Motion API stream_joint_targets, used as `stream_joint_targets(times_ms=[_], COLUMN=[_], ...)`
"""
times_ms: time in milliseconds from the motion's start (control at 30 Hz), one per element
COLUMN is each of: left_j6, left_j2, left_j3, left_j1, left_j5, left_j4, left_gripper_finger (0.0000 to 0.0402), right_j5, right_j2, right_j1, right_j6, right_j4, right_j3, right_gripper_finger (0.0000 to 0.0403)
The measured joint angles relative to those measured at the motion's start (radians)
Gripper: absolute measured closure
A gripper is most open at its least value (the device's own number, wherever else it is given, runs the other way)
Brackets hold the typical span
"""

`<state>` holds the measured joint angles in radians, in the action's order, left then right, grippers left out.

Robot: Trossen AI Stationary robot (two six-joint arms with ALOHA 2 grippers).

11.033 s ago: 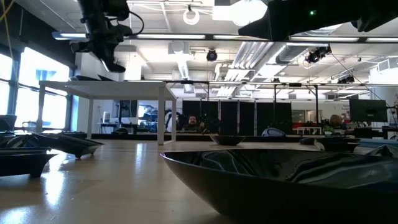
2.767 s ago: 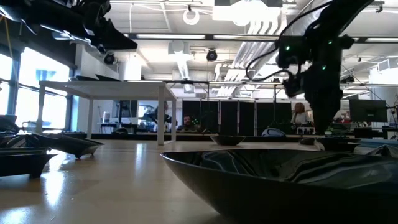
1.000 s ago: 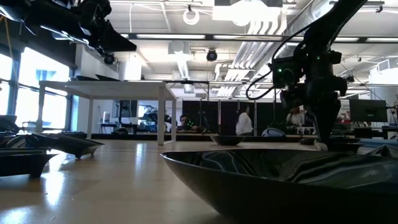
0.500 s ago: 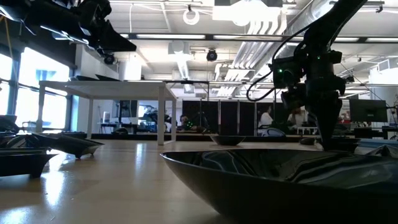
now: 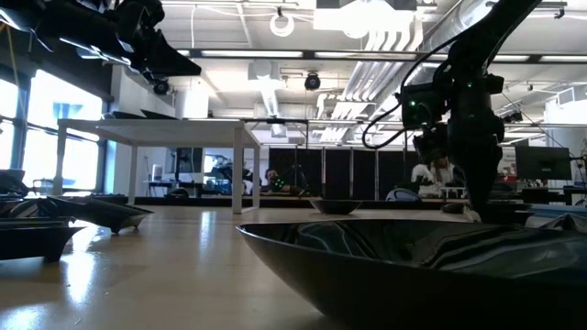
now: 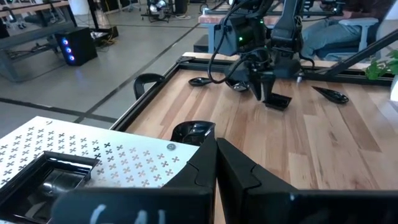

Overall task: Pick & Place Mini shaped plates
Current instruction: Stack the black square plate on the top of the black square plate on the shelf

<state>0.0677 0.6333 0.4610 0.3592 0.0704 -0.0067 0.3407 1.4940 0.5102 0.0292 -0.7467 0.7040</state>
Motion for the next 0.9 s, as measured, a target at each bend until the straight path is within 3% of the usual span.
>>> stream_joint_targets(times_ms=[233,700,900], left_j6=[0.000,0.001,-0.004], left_j2=[0.000,0.000,0.000], left_j3=[0.000,0.000,0.000], left_j1=[0.000,0.000,0.000], left_j5=[0.000,0.001,0.001], left_j4=[0.000,-0.003,-0.003], left_gripper_finger=[0.0401,0.0401,0.0401], right_j5=[0.034,0.071,0.090], right_j2=[0.000,0.001,-0.026], right_j1=[0.000,-0.009,-0.009], right_j6=[-0.049,-0.025,0.052], right_j4=[0.004,0.086,0.099], right_j3=[0.000,-0.051,-0.051], right_gripper_finger=[0.0312,0.0396,0.0397])
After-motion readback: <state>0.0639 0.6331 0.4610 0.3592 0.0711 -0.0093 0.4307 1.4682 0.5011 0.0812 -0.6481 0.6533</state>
